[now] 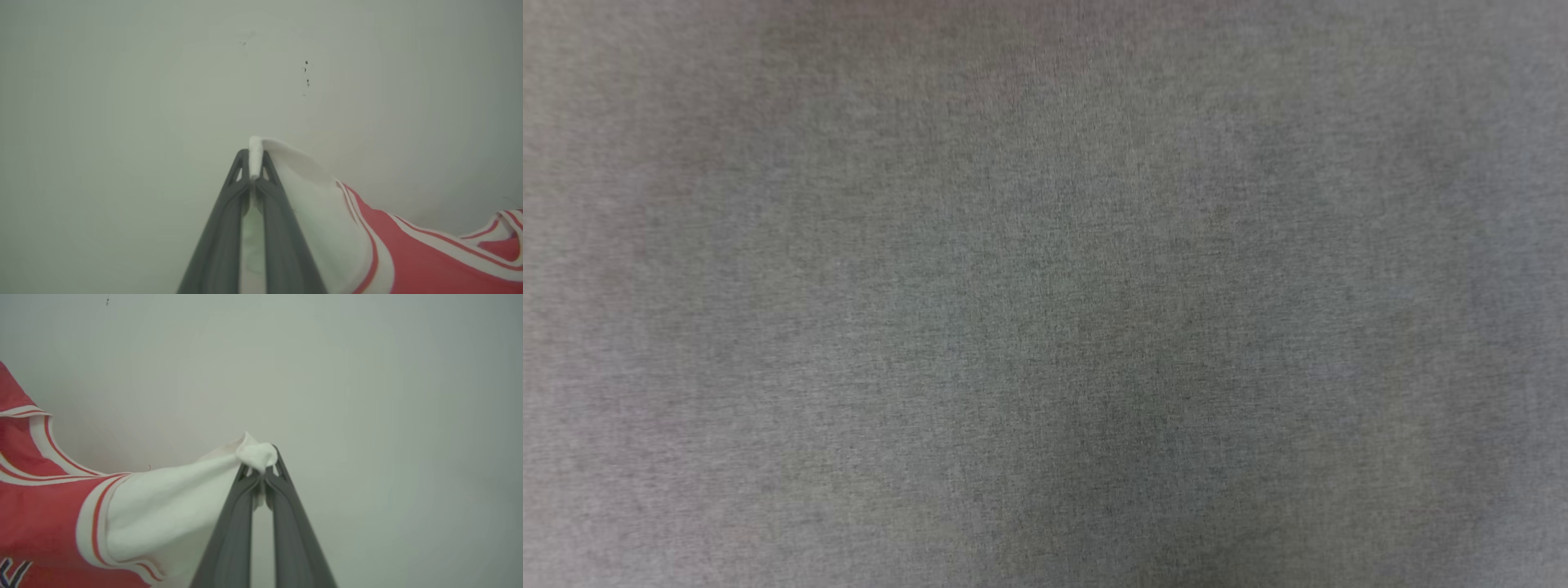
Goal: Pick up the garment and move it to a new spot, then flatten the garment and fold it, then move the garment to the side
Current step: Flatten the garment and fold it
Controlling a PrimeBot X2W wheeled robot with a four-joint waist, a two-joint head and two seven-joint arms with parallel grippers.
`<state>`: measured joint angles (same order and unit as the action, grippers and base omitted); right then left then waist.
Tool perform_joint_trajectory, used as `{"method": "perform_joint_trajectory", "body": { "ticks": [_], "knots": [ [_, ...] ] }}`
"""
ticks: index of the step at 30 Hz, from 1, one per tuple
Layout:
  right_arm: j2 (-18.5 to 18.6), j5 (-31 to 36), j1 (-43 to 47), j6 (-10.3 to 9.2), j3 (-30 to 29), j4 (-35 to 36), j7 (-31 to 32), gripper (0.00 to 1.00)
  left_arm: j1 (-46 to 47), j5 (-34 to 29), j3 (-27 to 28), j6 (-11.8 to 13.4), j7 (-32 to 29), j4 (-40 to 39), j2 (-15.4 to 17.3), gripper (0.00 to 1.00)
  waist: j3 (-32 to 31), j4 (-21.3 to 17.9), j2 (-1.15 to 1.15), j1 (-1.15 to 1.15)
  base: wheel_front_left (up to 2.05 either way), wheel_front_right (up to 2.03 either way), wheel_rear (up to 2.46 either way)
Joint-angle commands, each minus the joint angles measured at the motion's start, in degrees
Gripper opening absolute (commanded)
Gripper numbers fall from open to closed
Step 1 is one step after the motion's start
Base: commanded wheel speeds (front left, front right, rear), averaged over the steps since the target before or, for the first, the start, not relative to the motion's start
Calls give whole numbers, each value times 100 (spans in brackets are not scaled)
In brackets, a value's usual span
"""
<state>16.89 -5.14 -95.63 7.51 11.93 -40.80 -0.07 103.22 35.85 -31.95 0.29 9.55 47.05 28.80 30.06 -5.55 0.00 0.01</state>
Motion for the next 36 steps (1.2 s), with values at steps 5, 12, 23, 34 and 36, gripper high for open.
{"method": "perform_joint_trajectory", "body": {
  "ticks": [5,12,23,34,36],
  "knots": [
    [-196,-82,-259,-4,208,-589,-321,0,-110,115,15,-145,171,408,-93,0,451,-26,0,-1,0,0,0],
    [-371,-331,-99,-5,561,-1339,-563,0,-551,320,19,-385,344,917,-322,0,552,41,0,-1,0,0,0],
    [-290,-1480,1420,-4,1384,-1473,-687,0,-2292,822,223,-675,549,1005,-581,0,-96,144,0,-1,0,0,0],
    [152,-2382,4190,-4,1576,-248,-411,0,-5640,857,1370,-275,563,-1020,-475,0,-988,175,0,-1,0,0,0],
    [145,-2400,4756,-4,1432,40,-377,0,-6369,782,1500,-134,563,-1470,-490,0,-1169,194,0,-1,0,0,0]
  ]
}}
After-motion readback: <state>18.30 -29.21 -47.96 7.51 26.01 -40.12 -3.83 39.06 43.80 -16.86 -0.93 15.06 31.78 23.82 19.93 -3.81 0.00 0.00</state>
